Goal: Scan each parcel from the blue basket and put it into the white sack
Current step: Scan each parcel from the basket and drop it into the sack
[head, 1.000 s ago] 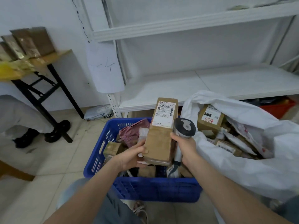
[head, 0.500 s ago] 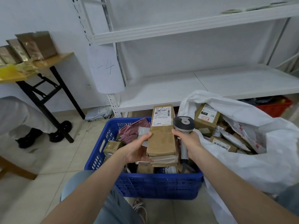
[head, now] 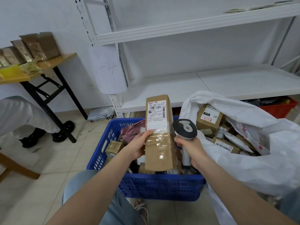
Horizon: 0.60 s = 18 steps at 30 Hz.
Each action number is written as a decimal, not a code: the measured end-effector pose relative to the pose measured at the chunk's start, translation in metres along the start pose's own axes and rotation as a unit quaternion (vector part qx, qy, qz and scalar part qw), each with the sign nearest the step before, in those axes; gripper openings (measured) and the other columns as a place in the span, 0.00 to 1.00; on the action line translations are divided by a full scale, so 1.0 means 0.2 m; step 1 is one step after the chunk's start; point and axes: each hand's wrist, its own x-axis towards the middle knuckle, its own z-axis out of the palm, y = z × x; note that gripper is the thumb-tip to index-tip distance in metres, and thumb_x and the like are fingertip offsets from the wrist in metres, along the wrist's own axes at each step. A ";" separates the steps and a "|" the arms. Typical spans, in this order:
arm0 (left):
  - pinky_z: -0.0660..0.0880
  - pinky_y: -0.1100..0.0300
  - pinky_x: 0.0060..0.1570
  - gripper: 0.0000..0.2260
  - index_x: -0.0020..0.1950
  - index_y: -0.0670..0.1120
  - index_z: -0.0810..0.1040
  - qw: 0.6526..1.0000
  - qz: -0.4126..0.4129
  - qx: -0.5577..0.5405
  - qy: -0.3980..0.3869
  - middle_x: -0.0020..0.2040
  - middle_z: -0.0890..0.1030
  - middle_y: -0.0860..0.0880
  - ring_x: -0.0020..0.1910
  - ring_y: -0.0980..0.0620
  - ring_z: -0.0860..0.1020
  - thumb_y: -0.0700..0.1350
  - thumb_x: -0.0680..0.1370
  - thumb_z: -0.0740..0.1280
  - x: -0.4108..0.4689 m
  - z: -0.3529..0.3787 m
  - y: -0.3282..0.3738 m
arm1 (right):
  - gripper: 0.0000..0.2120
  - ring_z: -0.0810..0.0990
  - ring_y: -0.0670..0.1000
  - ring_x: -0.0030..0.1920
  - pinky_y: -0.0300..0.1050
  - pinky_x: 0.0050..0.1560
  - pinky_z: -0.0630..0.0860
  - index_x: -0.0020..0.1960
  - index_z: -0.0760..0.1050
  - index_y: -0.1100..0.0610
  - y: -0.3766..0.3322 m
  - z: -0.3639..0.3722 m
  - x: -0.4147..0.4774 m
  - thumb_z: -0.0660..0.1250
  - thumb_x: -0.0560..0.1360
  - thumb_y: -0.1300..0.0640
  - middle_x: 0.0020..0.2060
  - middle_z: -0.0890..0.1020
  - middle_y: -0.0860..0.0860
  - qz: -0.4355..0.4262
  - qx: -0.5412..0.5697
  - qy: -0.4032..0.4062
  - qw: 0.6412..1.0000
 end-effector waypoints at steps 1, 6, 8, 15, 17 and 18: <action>0.78 0.48 0.49 0.19 0.63 0.47 0.74 1.000 0.011 0.010 0.003 0.57 0.81 0.42 0.56 0.42 0.79 0.51 0.75 0.70 0.01 -0.01 -0.02 | 0.08 0.81 0.53 0.48 0.51 0.53 0.78 0.50 0.78 0.56 0.00 0.00 -0.01 0.73 0.72 0.60 0.44 0.84 0.54 -0.005 0.007 0.008 1.000; 0.76 0.42 0.57 0.30 0.70 0.49 0.68 0.994 0.073 0.068 0.033 0.61 0.78 0.46 0.58 0.45 0.78 0.47 0.71 0.75 0.09 -0.07 -0.15 | 0.08 0.76 0.48 0.28 0.42 0.36 0.75 0.39 0.79 0.59 -0.02 0.01 -0.10 0.73 0.73 0.56 0.29 0.81 0.52 -0.010 0.014 0.003 1.000; 0.77 0.46 0.56 0.34 0.71 0.50 0.66 0.992 0.090 0.085 0.035 0.62 0.77 0.47 0.58 0.47 0.78 0.47 0.68 0.77 0.10 -0.07 -0.18 | 0.10 0.72 0.46 0.23 0.40 0.30 0.72 0.35 0.78 0.60 -0.01 0.03 -0.15 0.72 0.73 0.59 0.24 0.78 0.52 -0.013 -0.010 -0.011 1.000; 0.77 0.57 0.47 0.31 0.68 0.51 0.67 0.989 0.101 0.096 0.050 0.64 0.74 0.48 0.57 0.50 0.77 0.43 0.69 0.77 0.12 -0.08 -0.24 | 0.12 0.71 0.45 0.20 0.41 0.28 0.72 0.32 0.75 0.59 0.03 0.07 -0.20 0.69 0.74 0.61 0.23 0.77 0.51 0.032 -0.039 -0.026 0.998; 0.77 0.53 0.53 0.34 0.71 0.50 0.66 0.989 0.095 0.099 0.059 0.65 0.74 0.48 0.58 0.49 0.76 0.43 0.68 0.77 0.14 -0.09 -0.26 | 0.14 0.70 0.45 0.19 0.40 0.28 0.71 0.29 0.74 0.60 0.04 0.07 -0.21 0.68 0.73 0.62 0.23 0.76 0.52 0.036 -0.046 -0.021 0.998; 0.76 0.51 0.56 0.36 0.72 0.49 0.65 0.988 0.094 0.102 0.064 0.65 0.73 0.47 0.58 0.49 0.76 0.44 0.68 0.77 0.15 -0.09 -0.27 | 0.14 0.70 0.45 0.19 0.40 0.28 0.70 0.28 0.73 0.60 0.03 0.07 -0.22 0.68 0.73 0.63 0.23 0.76 0.52 0.040 -0.050 -0.021 0.998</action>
